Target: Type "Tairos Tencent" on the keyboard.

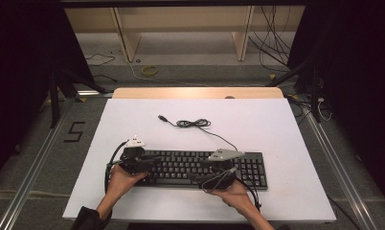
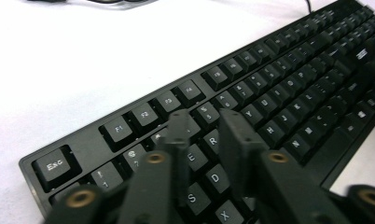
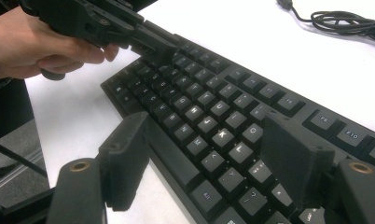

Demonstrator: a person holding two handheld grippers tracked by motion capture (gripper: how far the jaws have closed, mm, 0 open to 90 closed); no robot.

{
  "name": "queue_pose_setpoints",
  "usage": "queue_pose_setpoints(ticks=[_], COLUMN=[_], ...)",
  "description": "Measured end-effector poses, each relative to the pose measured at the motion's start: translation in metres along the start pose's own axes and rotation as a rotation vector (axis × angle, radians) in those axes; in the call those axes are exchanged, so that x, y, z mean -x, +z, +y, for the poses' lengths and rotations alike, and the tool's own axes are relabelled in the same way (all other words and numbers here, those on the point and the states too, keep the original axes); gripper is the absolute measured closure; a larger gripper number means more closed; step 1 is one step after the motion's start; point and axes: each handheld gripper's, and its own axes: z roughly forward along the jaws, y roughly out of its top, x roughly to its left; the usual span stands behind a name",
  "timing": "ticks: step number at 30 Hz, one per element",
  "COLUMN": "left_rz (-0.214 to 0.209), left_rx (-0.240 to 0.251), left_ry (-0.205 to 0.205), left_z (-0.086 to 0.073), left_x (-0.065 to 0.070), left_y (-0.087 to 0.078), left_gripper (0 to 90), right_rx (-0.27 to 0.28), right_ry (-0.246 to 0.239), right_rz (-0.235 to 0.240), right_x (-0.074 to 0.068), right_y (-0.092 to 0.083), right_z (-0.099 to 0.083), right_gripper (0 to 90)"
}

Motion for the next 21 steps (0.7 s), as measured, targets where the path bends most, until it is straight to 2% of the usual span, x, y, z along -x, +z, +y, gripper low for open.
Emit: queue_pose_setpoints(ticks=[1, 13, 21], left_rz=[-0.005, -0.021, -0.023], left_rx=[0.005, 0.016, 0.035], left_ry=[-0.006, -0.019, -0.03], left_z=[-0.0002, -0.0026, -0.0042], left_x=[-0.0001, 0.0, 0.0015], left_y=[-0.0002, -0.0013, -0.0056], left_gripper=[67.8, 49.7, 44.4], right_rx=[-0.001, -0.002, -0.002], right_ry=[-0.001, 0.001, -0.001], right_rz=[0.0, 0.0, 0.001], right_x=[0.0003, -0.0001, -0.0004], right_y=[0.0002, 0.0017, 0.0035], right_z=[0.0, 0.0, 0.0013], right_gripper=[33.6, 33.7, 34.5])
